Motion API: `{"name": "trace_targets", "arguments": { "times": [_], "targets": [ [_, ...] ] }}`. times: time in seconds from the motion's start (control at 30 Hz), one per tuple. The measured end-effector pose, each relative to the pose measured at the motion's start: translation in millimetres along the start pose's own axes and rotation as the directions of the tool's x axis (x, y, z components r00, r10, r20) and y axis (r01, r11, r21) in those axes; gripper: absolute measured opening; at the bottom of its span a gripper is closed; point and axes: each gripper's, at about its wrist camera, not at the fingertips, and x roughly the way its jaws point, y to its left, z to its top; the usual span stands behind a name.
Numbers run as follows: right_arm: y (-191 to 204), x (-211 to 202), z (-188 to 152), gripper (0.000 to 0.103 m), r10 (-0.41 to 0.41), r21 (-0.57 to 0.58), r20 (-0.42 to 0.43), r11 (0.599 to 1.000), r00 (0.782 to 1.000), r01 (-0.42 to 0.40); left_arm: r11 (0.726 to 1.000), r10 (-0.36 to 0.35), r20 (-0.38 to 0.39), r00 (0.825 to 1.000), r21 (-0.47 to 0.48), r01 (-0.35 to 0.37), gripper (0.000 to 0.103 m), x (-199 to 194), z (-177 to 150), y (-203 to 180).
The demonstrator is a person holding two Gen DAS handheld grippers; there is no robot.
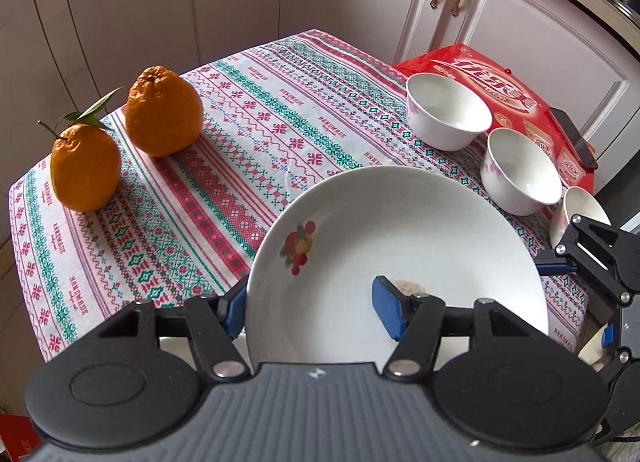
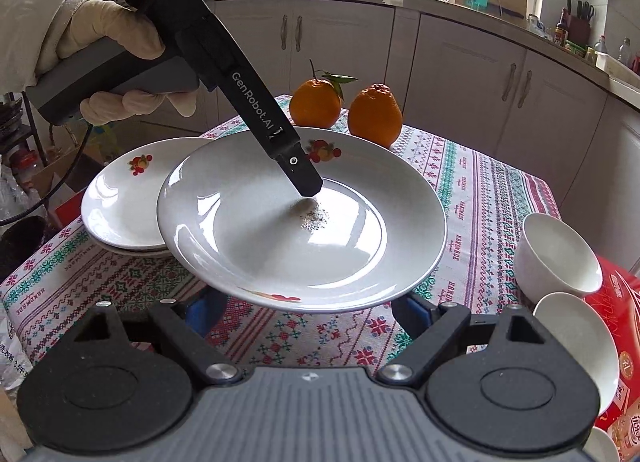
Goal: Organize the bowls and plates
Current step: 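Lift the plate with the left tool and carry it toward the plate stack, then lower the plate onto the plate stack with the left tool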
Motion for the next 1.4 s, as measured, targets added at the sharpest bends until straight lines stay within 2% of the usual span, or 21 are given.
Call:
{"name": "trace_targets", "arguments": {
  "times": [0.73,1.1,1.4],
  "targets": [
    [60.7,4.4,19.5,0.092,0.097,-0.132,0.000,0.987,0.995,-0.096,0.985,0.075,0.052,0.996,-0.162,-0.066,0.062,-48.1,-75.4,37.2],
    [75.3,18.6,24.1,0.092,0.129,-0.171,-0.030,0.976,0.991,-0.132,0.969,0.086,0.065,0.994,-0.238,-0.068,0.062,-50.8,-104.5,54.8],
    [78.8,21.5,27.8,0.092,0.127,-0.183,-0.029,0.974,0.991,-0.130,0.959,0.072,0.074,0.995,-0.278,-0.049,0.062,-44.6,-114.6,66.2]
  ]
}}
